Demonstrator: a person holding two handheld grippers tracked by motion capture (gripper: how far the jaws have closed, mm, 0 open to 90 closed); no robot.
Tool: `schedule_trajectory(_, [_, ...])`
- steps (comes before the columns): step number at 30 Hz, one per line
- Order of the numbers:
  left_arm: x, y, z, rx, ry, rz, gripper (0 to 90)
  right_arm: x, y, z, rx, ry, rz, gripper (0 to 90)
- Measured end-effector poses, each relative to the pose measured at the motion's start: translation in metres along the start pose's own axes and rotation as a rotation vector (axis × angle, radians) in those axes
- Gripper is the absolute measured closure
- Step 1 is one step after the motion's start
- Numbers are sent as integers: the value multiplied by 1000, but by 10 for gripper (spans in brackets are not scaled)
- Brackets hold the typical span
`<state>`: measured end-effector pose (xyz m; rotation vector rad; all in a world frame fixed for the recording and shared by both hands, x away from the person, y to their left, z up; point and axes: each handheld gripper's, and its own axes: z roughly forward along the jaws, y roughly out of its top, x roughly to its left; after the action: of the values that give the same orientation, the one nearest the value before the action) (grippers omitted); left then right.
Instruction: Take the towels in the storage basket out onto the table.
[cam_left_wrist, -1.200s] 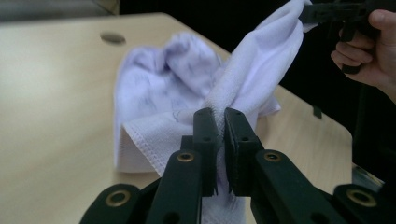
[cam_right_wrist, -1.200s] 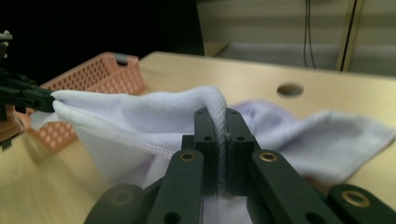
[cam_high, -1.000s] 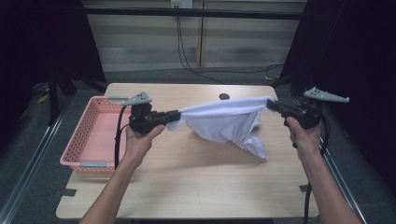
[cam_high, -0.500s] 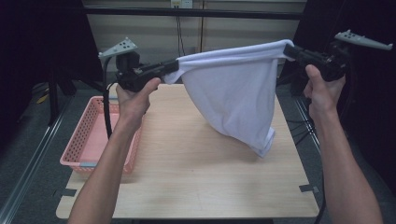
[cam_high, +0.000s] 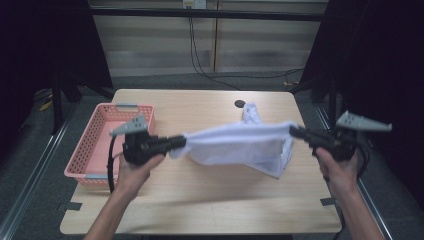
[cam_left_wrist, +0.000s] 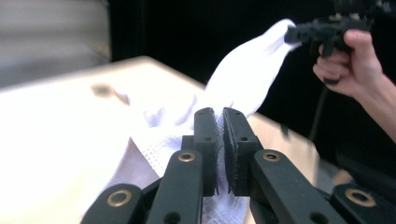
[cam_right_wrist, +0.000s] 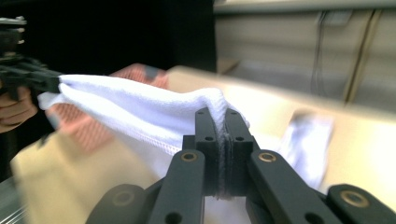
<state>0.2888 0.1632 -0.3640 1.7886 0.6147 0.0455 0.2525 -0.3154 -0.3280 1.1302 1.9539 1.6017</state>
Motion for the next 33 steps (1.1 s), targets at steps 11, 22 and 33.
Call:
schedule_trajectory(11, [-34,-117,-9,232,-97,-125,797,49,-138,-32,246,72,48,842])
schedule_trajectory(22, [9,-101,15,237,-16,-145,647,35,-146,-29,248,18,41,561])
schedule_trajectory(33, [57,-92,86,314,90,-123,618,14,-142,15,311,33,19,549])
